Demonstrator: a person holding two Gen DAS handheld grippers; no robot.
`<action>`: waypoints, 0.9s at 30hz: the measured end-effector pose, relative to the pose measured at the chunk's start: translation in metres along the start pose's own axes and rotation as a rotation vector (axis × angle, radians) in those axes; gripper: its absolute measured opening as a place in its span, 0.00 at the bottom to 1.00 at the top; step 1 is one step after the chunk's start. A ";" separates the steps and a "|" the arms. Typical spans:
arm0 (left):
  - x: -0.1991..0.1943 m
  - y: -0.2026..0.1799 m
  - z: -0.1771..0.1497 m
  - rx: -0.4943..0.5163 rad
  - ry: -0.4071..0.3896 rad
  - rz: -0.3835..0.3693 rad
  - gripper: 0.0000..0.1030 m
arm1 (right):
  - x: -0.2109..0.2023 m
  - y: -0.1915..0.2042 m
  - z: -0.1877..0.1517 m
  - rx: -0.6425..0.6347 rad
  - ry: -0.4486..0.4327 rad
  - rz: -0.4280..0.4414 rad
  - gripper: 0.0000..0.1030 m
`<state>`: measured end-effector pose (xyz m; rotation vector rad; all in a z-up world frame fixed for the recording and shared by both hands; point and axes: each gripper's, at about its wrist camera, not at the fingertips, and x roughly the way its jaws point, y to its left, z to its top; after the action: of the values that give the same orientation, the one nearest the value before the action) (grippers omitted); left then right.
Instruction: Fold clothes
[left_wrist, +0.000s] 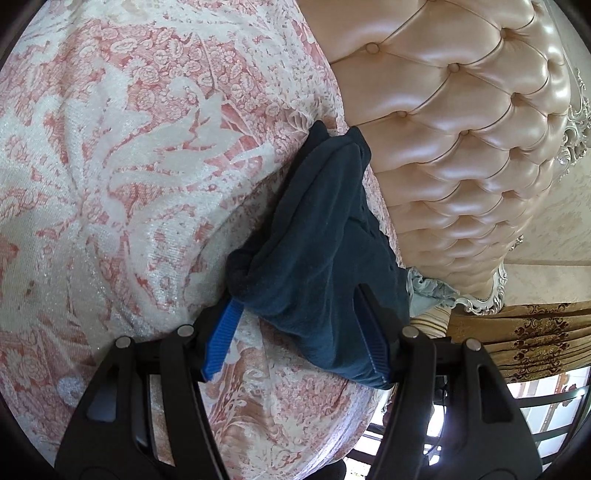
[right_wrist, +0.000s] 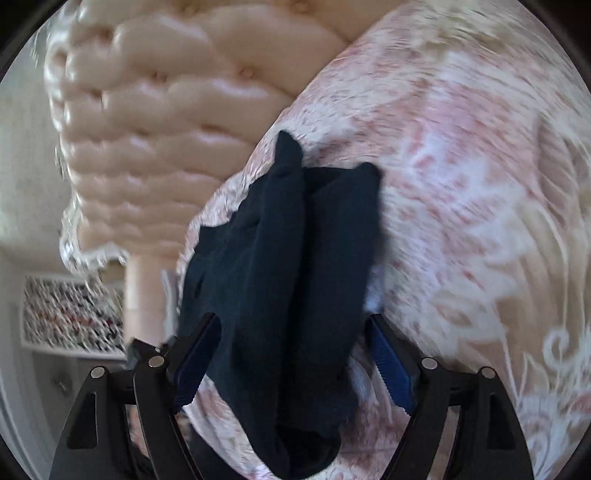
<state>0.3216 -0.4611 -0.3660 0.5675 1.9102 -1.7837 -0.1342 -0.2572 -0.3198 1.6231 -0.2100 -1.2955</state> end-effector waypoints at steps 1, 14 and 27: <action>0.000 0.000 0.000 0.000 -0.002 -0.001 0.63 | 0.002 0.003 0.001 -0.009 -0.003 -0.009 0.79; -0.005 -0.006 0.004 0.028 -0.020 0.053 0.25 | -0.031 0.088 -0.016 -0.163 -0.094 -0.151 0.21; -0.052 -0.045 -0.156 0.242 0.134 -0.037 0.20 | -0.152 0.065 -0.098 -0.116 -0.153 -0.205 0.21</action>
<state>0.3290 -0.3084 -0.2908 0.7574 1.8119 -2.0637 -0.0899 -0.1316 -0.1815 1.4775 -0.0609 -1.5610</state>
